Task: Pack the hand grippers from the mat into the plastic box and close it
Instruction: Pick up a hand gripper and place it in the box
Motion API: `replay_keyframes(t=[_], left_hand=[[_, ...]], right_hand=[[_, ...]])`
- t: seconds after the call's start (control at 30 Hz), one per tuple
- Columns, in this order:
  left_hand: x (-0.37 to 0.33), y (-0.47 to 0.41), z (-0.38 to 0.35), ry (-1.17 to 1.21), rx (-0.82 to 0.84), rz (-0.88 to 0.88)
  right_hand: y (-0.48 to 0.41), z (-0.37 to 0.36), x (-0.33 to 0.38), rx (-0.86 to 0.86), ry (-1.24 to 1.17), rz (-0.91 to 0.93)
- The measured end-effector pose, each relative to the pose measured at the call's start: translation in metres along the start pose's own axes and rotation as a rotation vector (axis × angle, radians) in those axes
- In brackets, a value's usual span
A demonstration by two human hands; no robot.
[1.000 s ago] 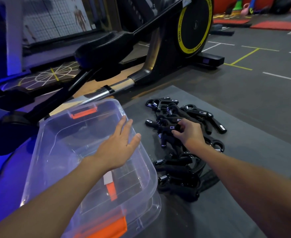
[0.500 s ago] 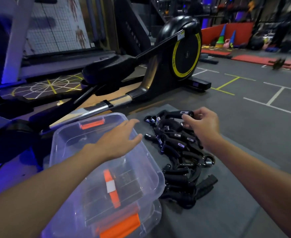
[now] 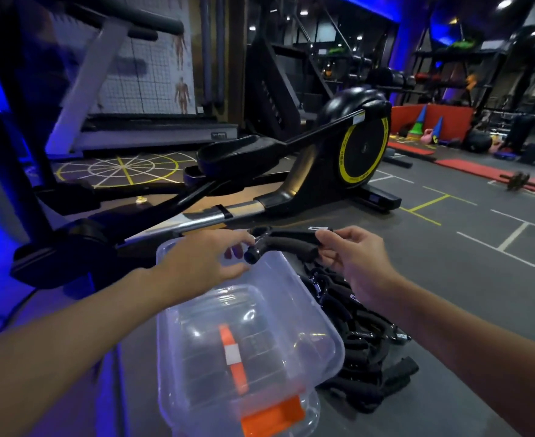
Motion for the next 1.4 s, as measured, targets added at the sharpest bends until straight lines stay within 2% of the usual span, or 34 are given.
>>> replay_keyframes(t=[0.3, 0.4, 0.5, 0.57, 0.63, 0.7, 0.8, 0.97, 1.17, 1.4], left_hand=[[0.016, 0.029, 0.029, 0.069, -0.228, -0.032], [0.028, 0.034, 0.037, 0.089, -0.303, 0.014], [0.038, 0.036, 0.040, 0.090, -0.308, 0.064], [0.043, 0.038, 0.040, 0.062, -0.306, 0.090], [0.047, 0.039, 0.038, 0.051, -0.298, 0.113], [0.051, 0.040, 0.034, 0.048, -0.263, 0.131], [0.055, 0.042, 0.026, 0.028, -0.205, 0.158], [0.053, 0.041, 0.024, 0.116, -0.211, 0.203], [0.064, 0.038, 0.018, 0.225, -0.182, 0.248], [0.082, 0.039, 0.002, 0.232, -0.093, 0.248]], right_hand=[[-0.006, -0.043, -0.035, 0.086, -0.152, -0.186], [-0.005, -0.057, -0.050, 0.114, -0.159, -0.241], [-0.004, -0.064, -0.060, 0.141, -0.102, -0.267], [-0.006, -0.062, -0.059, 0.161, 0.118, -0.164], [-0.008, -0.062, -0.044, 0.173, 0.446, 0.064], [-0.005, -0.068, -0.031, 0.219, 0.552, 0.221], [-0.002, -0.075, -0.029, 0.291, 0.511, 0.237], [0.005, -0.083, -0.036, 0.332, 0.574, 0.297], [-0.006, -0.098, -0.052, 0.337, 0.450, 0.251], [-0.036, -0.114, -0.088, 0.325, 0.449, 0.170]])
Point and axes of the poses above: each hand's wrist, its own y-axis away from the middle knuckle, its own z-axis out of the back of the hand, x = y × z, the point moved 9 cm from there along -y, towards the middle knuckle, and after that the axes turned 8 degrees about -y, right-handed, at the moved point
